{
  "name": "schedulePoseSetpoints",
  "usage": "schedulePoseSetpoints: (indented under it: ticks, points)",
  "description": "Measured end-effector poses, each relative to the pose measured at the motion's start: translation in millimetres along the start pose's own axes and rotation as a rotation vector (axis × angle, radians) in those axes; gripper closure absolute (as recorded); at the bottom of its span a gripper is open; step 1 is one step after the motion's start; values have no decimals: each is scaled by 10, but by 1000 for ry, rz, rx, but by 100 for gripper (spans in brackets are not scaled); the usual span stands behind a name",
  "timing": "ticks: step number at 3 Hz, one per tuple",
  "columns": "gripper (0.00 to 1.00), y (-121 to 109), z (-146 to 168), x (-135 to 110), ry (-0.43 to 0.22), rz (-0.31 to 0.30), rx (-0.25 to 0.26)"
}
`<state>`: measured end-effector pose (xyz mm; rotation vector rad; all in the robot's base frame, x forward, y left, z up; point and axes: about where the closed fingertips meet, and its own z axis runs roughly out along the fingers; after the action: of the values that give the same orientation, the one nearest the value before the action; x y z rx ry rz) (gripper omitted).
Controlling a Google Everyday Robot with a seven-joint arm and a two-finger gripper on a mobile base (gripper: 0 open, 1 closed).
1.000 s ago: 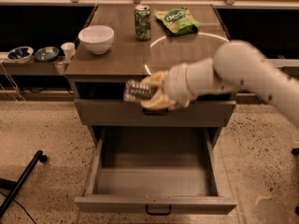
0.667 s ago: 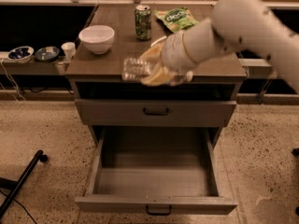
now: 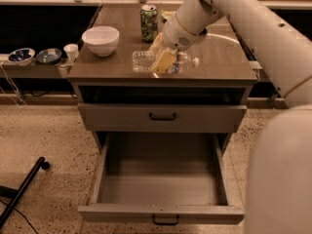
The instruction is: Pick water bottle from middle drawer and place on counter
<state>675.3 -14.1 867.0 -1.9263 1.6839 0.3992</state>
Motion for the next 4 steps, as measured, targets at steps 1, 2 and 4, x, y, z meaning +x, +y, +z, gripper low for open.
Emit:
schedulePoseSetpoints:
  ticks: [1, 2, 4]
  points:
    - [100, -160, 84, -112, -15, -32, -82]
    - [100, -431, -190, -516, -54, -121, -34]
    - [100, -898, -290, -115, 36, -35, 128]
